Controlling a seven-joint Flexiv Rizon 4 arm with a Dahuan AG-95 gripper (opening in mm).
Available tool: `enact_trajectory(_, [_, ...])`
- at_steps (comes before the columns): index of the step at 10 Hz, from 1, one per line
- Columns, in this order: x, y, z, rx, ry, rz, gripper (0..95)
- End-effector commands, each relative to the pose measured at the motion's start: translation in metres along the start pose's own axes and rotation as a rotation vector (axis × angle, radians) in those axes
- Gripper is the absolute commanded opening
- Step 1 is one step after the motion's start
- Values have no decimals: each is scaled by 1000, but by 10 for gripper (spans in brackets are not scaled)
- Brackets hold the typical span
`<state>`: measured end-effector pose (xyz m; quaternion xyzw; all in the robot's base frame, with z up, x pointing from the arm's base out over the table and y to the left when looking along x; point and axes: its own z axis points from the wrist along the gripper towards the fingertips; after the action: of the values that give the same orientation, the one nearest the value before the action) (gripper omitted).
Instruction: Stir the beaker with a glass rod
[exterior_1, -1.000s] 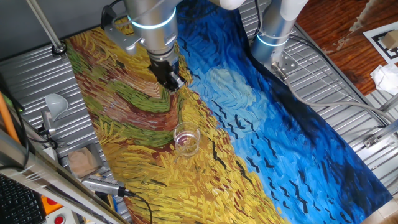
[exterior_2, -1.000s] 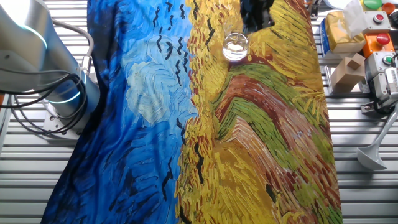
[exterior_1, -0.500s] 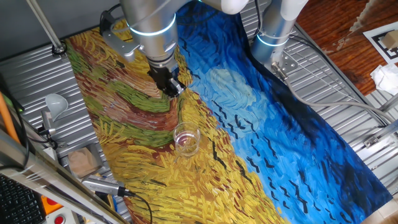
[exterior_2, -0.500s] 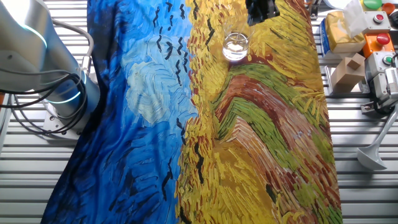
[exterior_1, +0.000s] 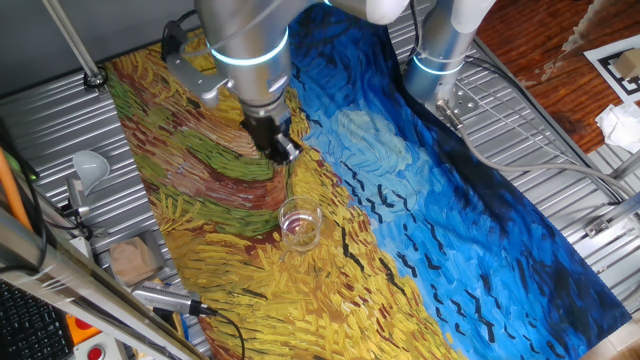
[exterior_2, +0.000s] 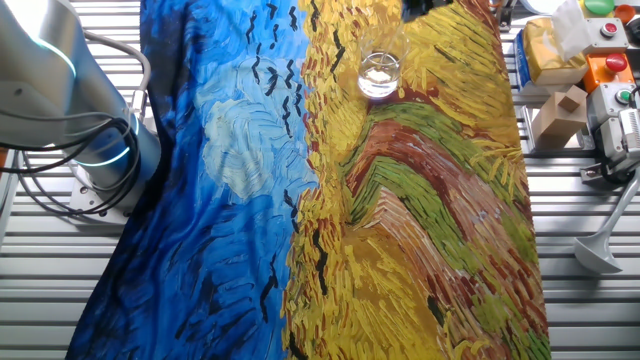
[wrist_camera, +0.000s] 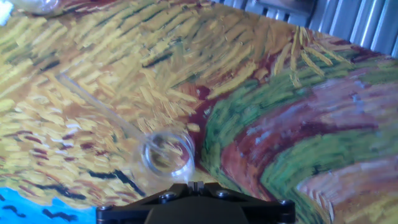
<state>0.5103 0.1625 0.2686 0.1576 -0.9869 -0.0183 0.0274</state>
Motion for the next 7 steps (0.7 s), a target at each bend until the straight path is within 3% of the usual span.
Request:
enact_trajectory(1, [-7,4,-4,3,1,0,0])
enact_trajectory(4, [-23,15,-11,4,8,16,0])
enact_trajectory(7, [-28,25,-8,4,2,24,0])
